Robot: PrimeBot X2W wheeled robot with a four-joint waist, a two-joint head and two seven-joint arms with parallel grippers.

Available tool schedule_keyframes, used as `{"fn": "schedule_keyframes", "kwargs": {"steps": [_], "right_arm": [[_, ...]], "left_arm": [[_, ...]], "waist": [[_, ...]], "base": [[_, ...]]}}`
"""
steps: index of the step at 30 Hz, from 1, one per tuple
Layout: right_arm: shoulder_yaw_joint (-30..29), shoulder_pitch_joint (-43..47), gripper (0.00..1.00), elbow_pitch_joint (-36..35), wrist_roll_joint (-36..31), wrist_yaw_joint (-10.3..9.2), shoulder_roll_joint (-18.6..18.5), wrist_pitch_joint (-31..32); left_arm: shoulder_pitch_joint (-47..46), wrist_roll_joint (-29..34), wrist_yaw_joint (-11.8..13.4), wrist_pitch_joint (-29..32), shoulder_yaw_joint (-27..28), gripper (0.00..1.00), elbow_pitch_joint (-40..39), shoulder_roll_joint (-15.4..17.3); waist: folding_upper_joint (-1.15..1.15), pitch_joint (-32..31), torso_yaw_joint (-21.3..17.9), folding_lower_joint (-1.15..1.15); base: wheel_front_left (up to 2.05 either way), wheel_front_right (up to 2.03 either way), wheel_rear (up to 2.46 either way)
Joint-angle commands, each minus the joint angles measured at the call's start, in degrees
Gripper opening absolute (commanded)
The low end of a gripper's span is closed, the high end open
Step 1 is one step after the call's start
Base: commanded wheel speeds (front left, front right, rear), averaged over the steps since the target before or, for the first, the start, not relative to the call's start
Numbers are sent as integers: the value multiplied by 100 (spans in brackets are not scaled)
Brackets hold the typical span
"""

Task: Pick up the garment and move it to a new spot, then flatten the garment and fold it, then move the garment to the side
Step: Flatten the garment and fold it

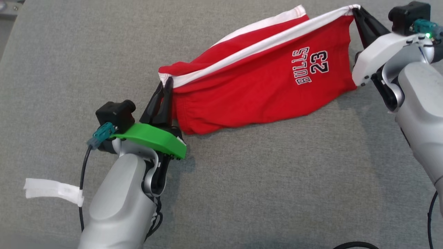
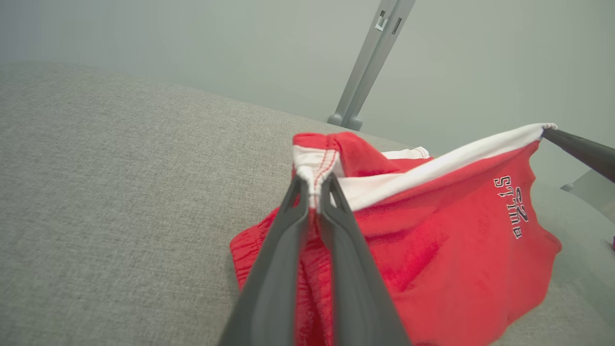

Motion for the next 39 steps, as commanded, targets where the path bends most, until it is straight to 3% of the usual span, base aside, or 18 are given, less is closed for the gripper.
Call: {"fn": "schedule_keyframes", "kwargs": {"steps": [1,12,13,14,15,16,22,31,39], "right_arm": [[79,-248,0,155,-4,-12,-16,1],[568,-1263,0,1013,-20,-11,88,-132],[602,-1317,0,1081,-55,-12,85,-157],[628,-1380,0,1150,-79,-12,87,-179],[635,-1441,46,1218,-84,-12,97,-214],[635,-1469,100,1284,-75,-12,122,-235],[569,-1342,100,1496,40,-11,115,-373],[242,-461,100,605,424,-11,-60,-407],[-39,414,100,209,611,-11,52,-407]], "left_arm": [[-213,-111,64,3,-95,0,8,17],[-785,-741,489,3,-651,0,-113,14],[-826,-792,509,3,-692,33,-113,14],[-879,-786,521,3,-743,73,-109,14],[-914,-798,534,3,-780,100,-104,15],[-935,-833,549,3,-804,100,-100,16],[-819,-572,635,3,-655,100,-214,17],[-173,60,546,3,-66,100,-543,16],[376,296,432,3,116,100,-546,17]], "waist": [[0,670,525,0],[0,1136,838,0],[0,1170,847,0],[0,1197,852,0],[0,1215,853,0],[0,1228,851,0],[0,1156,751,0],[0,811,512,0],[0,452,411,0]], "base": [[0,0,0],[0,0,0],[0,0,0],[0,0,0],[0,0,0],[0,0,0],[0,0,0],[0,0,0],[0,0,0]]}}
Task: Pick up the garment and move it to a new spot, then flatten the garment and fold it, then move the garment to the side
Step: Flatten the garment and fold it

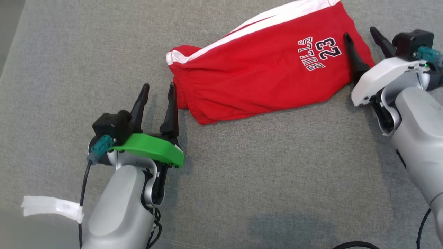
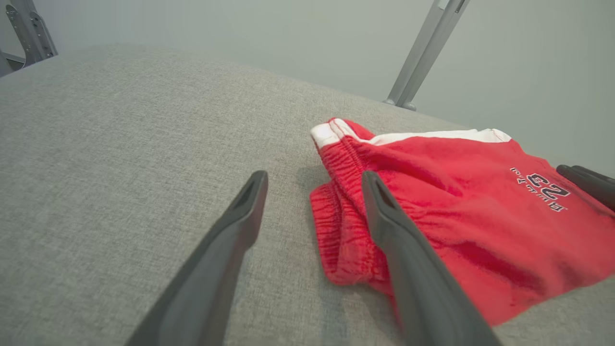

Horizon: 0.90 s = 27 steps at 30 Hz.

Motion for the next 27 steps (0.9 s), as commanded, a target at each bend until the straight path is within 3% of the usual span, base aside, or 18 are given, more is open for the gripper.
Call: {"fn": "schedule_keyframes", "kwargs": {"steps": [1,11,12,13,14,21,27], "right_arm": [[-28,102,100,-21,23,-10,25,-16],[42,181,100,796,235,-7,292,82],[79,193,49,871,274,-5,329,101],[116,193,15,919,305,-5,347,97],[148,201,0,955,339,-5,356,86],[54,454,0,850,689,-8,349,-6],[-582,1327,0,75,748,-8,352,-17]], "left_arm": [[109,20,-3,3,2,100,-13,19],[353,181,-17,3,-95,100,-39,18],[371,194,-29,3,-95,100,-31,17],[389,207,-33,3,-83,100,-25,18],[407,224,-29,3,-74,100,-13,18],[621,418,-57,3,63,100,87,16],[878,513,-127,3,222,100,227,21]], "waist": [[0,-116,-34,-1],[0,-223,247,-1],[0,-247,264,-1],[0,-270,272,-1],[0,-302,274,-1],[0,-636,95,-1],[0,-1238,-275,-1]], "base": [[0,0,0],[0,0,0],[0,0,0],[0,0,0],[0,0,0],[0,0,0],[0,0,0]]}}
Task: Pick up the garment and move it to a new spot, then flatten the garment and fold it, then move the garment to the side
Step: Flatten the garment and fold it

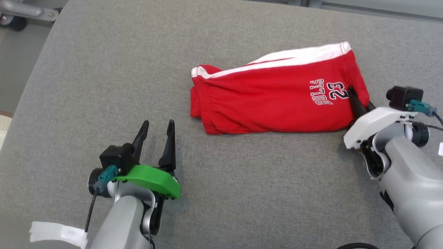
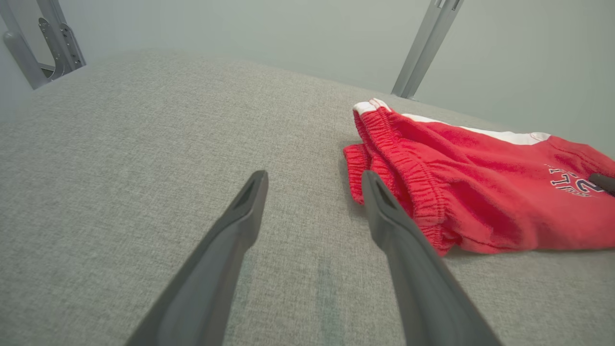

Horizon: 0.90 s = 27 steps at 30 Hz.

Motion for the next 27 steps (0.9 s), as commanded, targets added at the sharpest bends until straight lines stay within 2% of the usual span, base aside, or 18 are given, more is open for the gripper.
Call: {"fn": "schedule_keyframes", "kwargs": {"steps": [1,7,13,16,22,27], "right_arm": [[-133,216,0,-97,-33,-6,-21,-20],[-739,959,0,-398,-201,-6,2,-21],[-1075,1351,0,-675,-425,-6,65,-22],[-1048,1381,0,-1027,-653,-4,118,-22],[-252,1016,0,-1786,-1025,-4,326,-21],[746,602,0,-1747,-1071,-4,565,-19]], "left_arm": [[117,47,-33,3,51,100,31,22],[425,154,-67,3,222,100,118,22],[640,220,-124,3,375,100,159,22],[698,252,-152,3,417,100,176,22],[664,192,-192,3,342,100,217,22],[614,80,-194,3,226,100,248,21]], "waist": [[0,-404,-317,0],[0,-752,-568,0],[0,-892,-713,0],[0,-898,-757,0],[0,-860,-697,0],[0,-845,-472,0]], "base": [[0,0,0],[0,0,0],[0,0,0],[0,0,0],[0,0,0],[0,0,0]]}}
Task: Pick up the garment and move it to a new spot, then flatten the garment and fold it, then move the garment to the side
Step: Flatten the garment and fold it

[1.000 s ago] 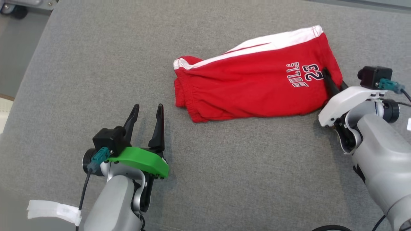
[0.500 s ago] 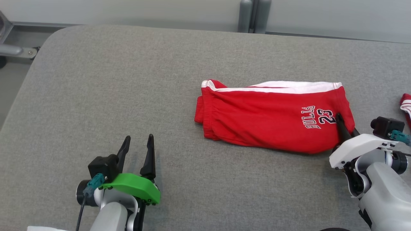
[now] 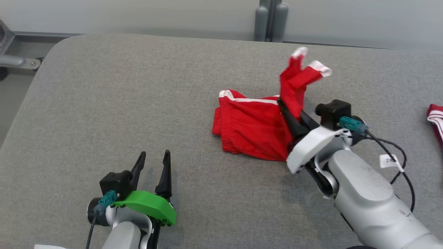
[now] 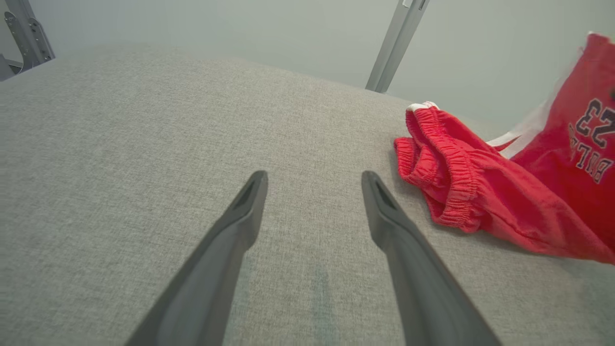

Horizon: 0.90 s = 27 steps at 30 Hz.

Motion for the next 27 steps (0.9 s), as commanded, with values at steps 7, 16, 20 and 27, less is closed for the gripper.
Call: {"fn": "schedule_keyframes", "kwargs": {"steps": [7,16,20,27], "right_arm": [[976,-532,0,684,98,-2,325,-15],[837,-435,100,1021,449,-3,603,-14],[330,-217,100,696,262,-4,413,-15],[-958,444,100,233,-209,-2,193,-14]], "left_arm": [[28,-166,45,3,-153,100,-6,21],[127,-72,100,3,-16,100,32,19],[160,74,121,3,181,100,-10,20],[216,398,67,3,488,100,-98,22]], "waist": [[0,60,551,0],[0,2,547,0],[0,-73,260,0],[0,-189,-204,0]], "base": [[0,0,0],[0,0,0],[0,0,0],[0,0,0]]}}
